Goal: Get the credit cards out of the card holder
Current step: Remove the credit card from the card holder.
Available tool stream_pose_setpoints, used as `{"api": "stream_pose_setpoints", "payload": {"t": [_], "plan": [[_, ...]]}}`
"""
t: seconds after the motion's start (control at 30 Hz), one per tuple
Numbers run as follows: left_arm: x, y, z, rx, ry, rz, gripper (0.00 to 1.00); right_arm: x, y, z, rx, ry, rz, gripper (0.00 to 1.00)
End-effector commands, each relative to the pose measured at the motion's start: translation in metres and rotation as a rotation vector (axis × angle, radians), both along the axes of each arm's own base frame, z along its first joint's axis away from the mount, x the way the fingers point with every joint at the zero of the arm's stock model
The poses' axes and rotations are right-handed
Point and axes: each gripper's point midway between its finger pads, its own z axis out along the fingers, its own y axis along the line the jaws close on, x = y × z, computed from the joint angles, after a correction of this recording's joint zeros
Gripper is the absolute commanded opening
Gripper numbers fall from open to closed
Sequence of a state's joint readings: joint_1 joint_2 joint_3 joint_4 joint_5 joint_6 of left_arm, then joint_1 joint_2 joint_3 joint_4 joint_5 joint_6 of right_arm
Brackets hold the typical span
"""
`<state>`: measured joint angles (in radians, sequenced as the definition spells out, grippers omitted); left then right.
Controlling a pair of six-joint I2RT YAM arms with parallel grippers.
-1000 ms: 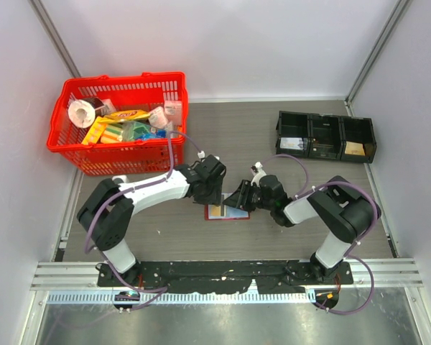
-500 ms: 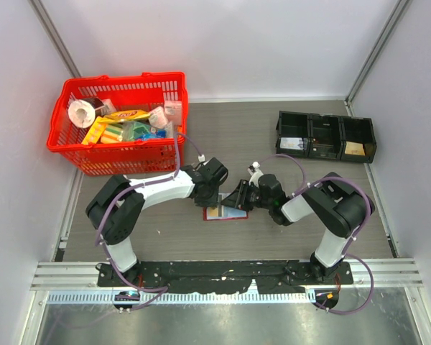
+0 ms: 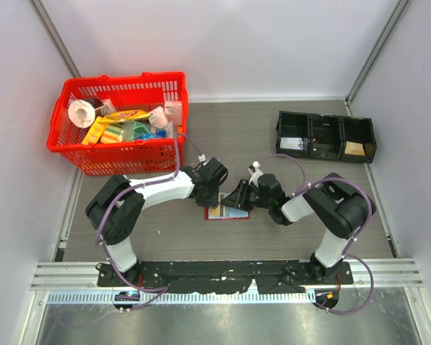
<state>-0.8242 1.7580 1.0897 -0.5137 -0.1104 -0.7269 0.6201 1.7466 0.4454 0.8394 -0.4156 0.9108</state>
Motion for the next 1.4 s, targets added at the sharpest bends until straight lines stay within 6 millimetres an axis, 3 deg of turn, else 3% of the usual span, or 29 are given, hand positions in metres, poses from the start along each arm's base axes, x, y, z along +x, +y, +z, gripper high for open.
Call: {"api": "stream_pose_setpoints", "payload": {"t": [0.0,0.17,0.33,0.7,0.87,1.13,1.37], "plan": [[-0.008,0.003,-0.012,-0.001,0.030,0.018,0.28,0.006,-0.013,-0.002,-0.084,-0.031,-0.056,0.31],[-0.008,0.002,-0.012,-0.009,0.033,0.024,0.25,0.005,-0.019,-0.001,-0.112,-0.039,-0.063,0.31],[-0.011,-0.003,-0.011,-0.039,0.043,0.018,0.24,0.001,-0.011,-0.001,-0.076,-0.032,-0.026,0.31],[-0.016,-0.006,-0.018,-0.096,0.077,0.032,0.19,-0.001,-0.013,-0.014,-0.077,0.014,-0.041,0.31],[-0.021,-0.010,-0.022,-0.149,0.120,0.031,0.18,-0.007,-0.006,-0.002,-0.021,-0.020,0.006,0.31],[-0.021,-0.015,-0.027,-0.192,0.134,0.019,0.15,-0.011,0.014,0.043,0.216,-0.129,0.079,0.30],[-0.020,-0.021,-0.022,-0.226,0.123,-0.006,0.12,-0.013,0.024,0.052,0.283,-0.141,0.117,0.30]]}}
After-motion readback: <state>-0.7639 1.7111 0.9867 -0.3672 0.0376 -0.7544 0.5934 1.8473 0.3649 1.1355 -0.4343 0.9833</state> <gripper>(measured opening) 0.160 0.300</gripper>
